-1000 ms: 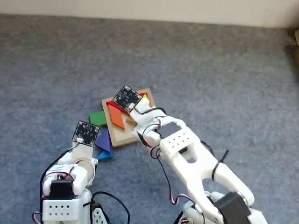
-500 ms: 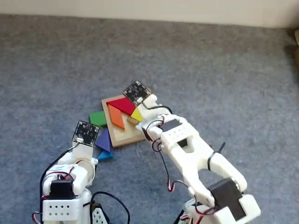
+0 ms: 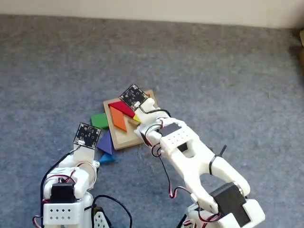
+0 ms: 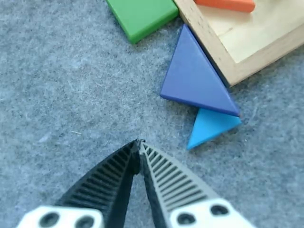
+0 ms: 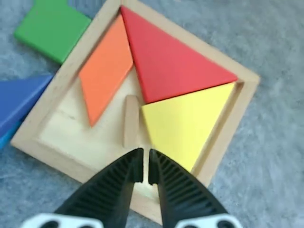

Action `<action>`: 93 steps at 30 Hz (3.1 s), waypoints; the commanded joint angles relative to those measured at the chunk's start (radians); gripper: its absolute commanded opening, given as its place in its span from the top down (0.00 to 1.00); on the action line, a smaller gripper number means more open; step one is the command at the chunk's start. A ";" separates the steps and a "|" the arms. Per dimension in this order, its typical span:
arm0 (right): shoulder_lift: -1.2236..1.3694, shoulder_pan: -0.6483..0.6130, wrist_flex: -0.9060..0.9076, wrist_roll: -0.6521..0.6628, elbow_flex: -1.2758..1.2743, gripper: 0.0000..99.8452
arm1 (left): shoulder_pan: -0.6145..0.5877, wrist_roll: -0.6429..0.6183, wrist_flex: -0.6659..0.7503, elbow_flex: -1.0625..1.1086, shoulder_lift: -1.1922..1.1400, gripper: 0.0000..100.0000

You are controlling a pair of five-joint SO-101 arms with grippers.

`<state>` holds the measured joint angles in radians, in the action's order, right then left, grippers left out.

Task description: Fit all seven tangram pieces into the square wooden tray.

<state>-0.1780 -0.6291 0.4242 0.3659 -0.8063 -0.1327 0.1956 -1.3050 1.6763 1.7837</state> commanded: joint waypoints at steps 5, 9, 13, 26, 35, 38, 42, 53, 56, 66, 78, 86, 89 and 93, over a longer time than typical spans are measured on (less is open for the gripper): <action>-0.061 0.088 -0.025 -0.006 0.039 0.97 | 0.019 0.006 -0.002 0.019 0.027 0.99; -0.059 0.067 -0.151 -0.006 0.030 0.97 | 0.019 0.006 -0.002 0.019 0.027 0.99; -0.035 0.018 -0.206 -0.006 0.001 0.97 | 0.019 0.006 -0.002 0.019 0.027 0.99; 0.042 -0.074 -0.225 -0.005 -0.010 0.97 | 0.019 0.006 -0.002 0.019 0.027 0.99; 0.050 -0.117 -0.219 -0.005 -0.022 0.97 | 0.019 0.006 -0.002 0.019 0.027 0.99; 0.041 -0.124 -0.219 -0.005 -0.044 0.97 | 0.019 0.006 -0.002 0.019 0.027 0.99; 0.041 -0.122 -0.219 -0.005 -0.045 0.97 | 0.019 0.006 -0.002 0.019 0.027 0.99; -0.001 -0.116 -0.219 -0.005 -0.045 0.97 | 0.019 0.006 -0.002 0.019 0.027 0.99; -0.071 -0.111 -0.200 -0.005 -0.051 0.97 | 0.019 0.006 -0.002 0.019 0.027 0.99; -0.134 0.027 -0.183 -0.014 -0.047 0.97 | 0.019 0.006 -0.002 0.019 0.027 0.99; -0.015 -0.005 -0.179 -0.006 -0.087 0.97 | 0.019 0.006 -0.002 0.019 0.027 0.99; -0.015 -0.090 -0.122 -0.006 -0.090 0.97 | 0.019 0.006 -0.002 0.019 0.027 0.99; -0.015 -0.105 -0.087 -0.006 -0.085 0.97 | 0.019 0.006 -0.002 0.019 0.027 0.99; -0.015 -0.099 -0.087 -0.006 -0.085 0.97 | 0.019 0.006 -0.002 0.019 0.027 0.99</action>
<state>-0.1811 -0.7196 0.3307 0.3659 -0.8999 -0.1327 0.1956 -1.3050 1.6763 1.7837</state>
